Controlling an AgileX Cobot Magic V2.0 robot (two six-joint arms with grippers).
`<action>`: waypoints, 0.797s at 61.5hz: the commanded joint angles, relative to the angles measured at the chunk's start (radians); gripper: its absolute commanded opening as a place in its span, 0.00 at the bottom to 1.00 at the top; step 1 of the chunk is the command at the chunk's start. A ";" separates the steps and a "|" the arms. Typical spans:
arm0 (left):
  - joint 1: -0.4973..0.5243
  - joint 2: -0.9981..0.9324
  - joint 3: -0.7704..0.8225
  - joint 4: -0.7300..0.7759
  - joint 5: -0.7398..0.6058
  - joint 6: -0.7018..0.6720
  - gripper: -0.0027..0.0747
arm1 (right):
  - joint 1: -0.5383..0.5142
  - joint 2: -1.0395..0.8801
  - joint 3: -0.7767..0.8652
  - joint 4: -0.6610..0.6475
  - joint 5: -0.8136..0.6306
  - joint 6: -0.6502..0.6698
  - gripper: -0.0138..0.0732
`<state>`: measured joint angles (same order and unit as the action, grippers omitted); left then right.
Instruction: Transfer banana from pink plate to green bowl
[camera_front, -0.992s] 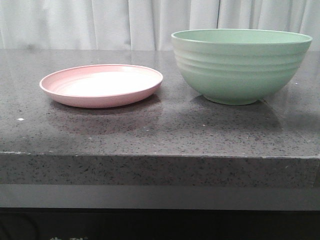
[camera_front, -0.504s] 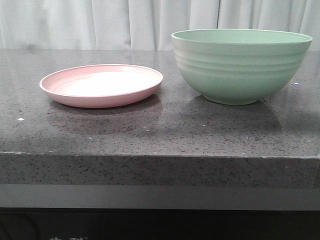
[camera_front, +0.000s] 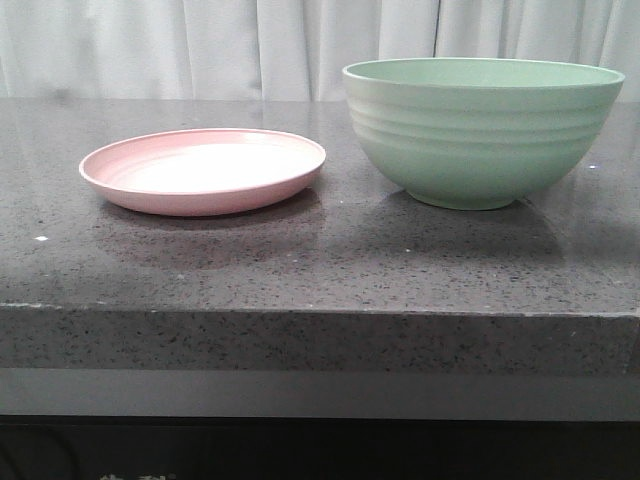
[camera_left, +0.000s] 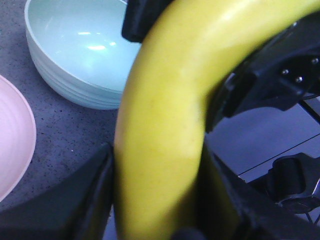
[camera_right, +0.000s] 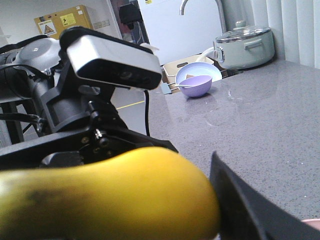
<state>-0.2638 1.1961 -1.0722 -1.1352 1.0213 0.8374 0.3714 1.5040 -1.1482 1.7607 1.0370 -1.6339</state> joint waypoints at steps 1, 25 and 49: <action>0.001 -0.023 -0.028 -0.070 -0.021 0.016 0.34 | 0.003 -0.035 -0.034 0.085 0.067 0.014 0.36; 0.001 -0.025 -0.050 -0.062 -0.010 0.016 0.90 | -0.008 -0.035 -0.034 0.056 0.052 0.046 0.36; 0.001 -0.046 -0.137 -0.028 0.084 0.016 0.83 | -0.266 -0.115 -0.061 -0.229 -0.052 0.376 0.36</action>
<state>-0.2638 1.1753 -1.1713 -1.1028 1.1108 0.8506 0.1645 1.4461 -1.1561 1.5347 0.9838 -1.3532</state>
